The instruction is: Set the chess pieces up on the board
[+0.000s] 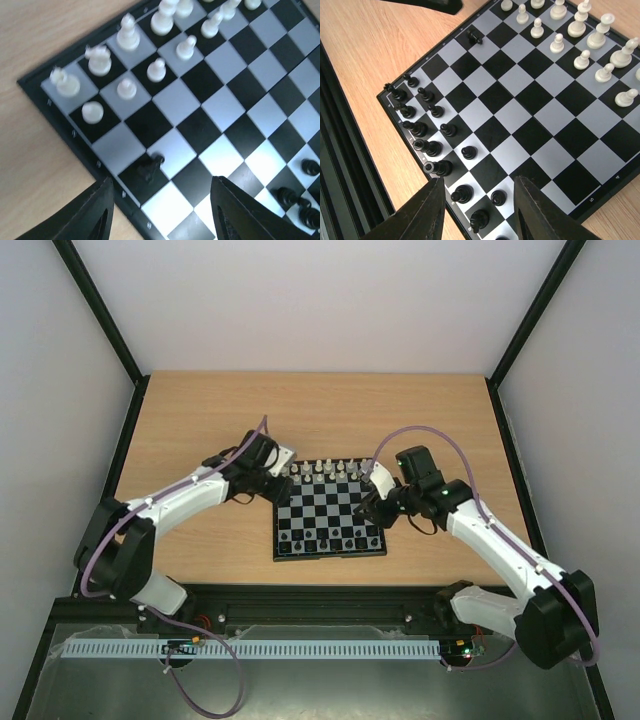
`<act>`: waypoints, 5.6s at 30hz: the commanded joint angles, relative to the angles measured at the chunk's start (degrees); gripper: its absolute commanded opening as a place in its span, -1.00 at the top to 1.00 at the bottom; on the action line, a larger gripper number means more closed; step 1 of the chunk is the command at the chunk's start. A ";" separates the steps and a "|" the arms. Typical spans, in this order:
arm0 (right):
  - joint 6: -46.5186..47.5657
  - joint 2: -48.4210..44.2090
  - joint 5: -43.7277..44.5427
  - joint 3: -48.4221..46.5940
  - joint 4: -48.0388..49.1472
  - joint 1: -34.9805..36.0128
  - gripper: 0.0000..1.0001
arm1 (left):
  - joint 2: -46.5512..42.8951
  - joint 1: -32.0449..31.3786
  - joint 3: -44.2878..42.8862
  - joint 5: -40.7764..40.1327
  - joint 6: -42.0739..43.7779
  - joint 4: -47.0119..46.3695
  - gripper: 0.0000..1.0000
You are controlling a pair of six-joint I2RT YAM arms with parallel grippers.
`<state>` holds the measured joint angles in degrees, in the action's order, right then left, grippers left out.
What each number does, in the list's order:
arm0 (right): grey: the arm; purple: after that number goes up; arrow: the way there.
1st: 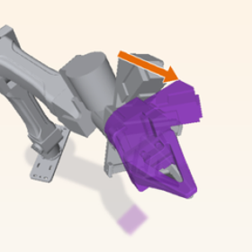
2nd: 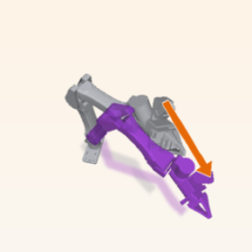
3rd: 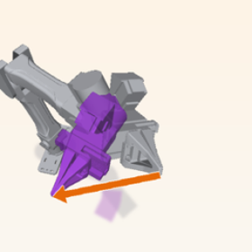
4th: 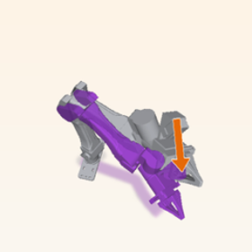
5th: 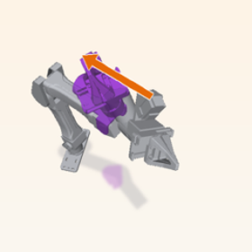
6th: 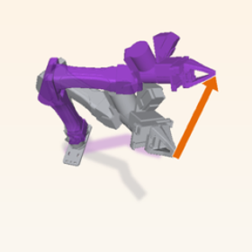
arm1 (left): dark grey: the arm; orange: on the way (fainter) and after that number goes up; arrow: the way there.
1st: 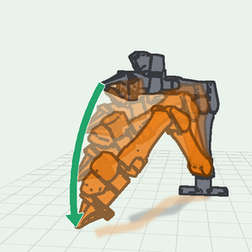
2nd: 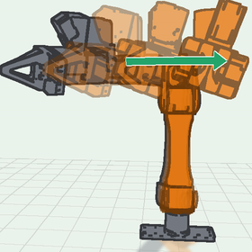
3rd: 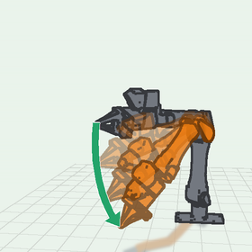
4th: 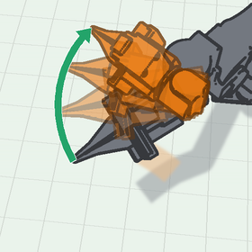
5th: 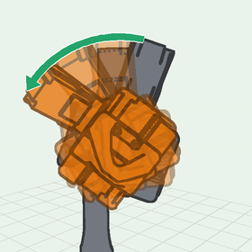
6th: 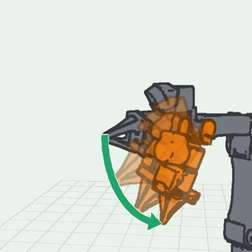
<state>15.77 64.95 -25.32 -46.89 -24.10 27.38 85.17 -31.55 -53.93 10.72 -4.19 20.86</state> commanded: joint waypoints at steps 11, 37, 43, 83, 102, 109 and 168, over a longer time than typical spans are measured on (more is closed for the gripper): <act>0.14 -6.23 0.61 2.41 0.86 -0.22 0.16 | 10.71 -0.86 -7.36 0.33 12.28 -0.89 -0.01; 1.17 -4.70 0.47 3.12 0.31 -0.22 0.16 | 12.19 -5.19 -3.59 -7.02 12.58 0.27 0.30; 1.28 -4.57 0.40 3.12 0.19 -0.22 0.16 | 11.33 -5.21 -2.23 -7.47 12.03 -0.14 0.31; 0.92 -3.74 -0.17 2.92 -0.10 -0.22 0.16 | 9.38 -5.36 0.27 -9.06 6.13 1.87 0.73; -9.21 14.91 -14.65 -20.70 -12.33 -1.01 0.10 | -15.57 -8.14 9.12 3.86 3.13 -15.64 0.70; -11.96 26.88 -27.26 -30.49 -17.06 -0.93 0.11 | -18.18 -10.18 9.50 4.92 3.39 -16.83 0.68; -9.36 13.46 -9.43 -14.67 -4.72 -8.46 0.54 | -4.89 -15.15 3.68 2.18 -2.01 -11.80 0.21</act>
<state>5.58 84.14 -41.10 -66.24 -32.97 21.32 75.59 -43.48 -46.98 14.35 -3.09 6.94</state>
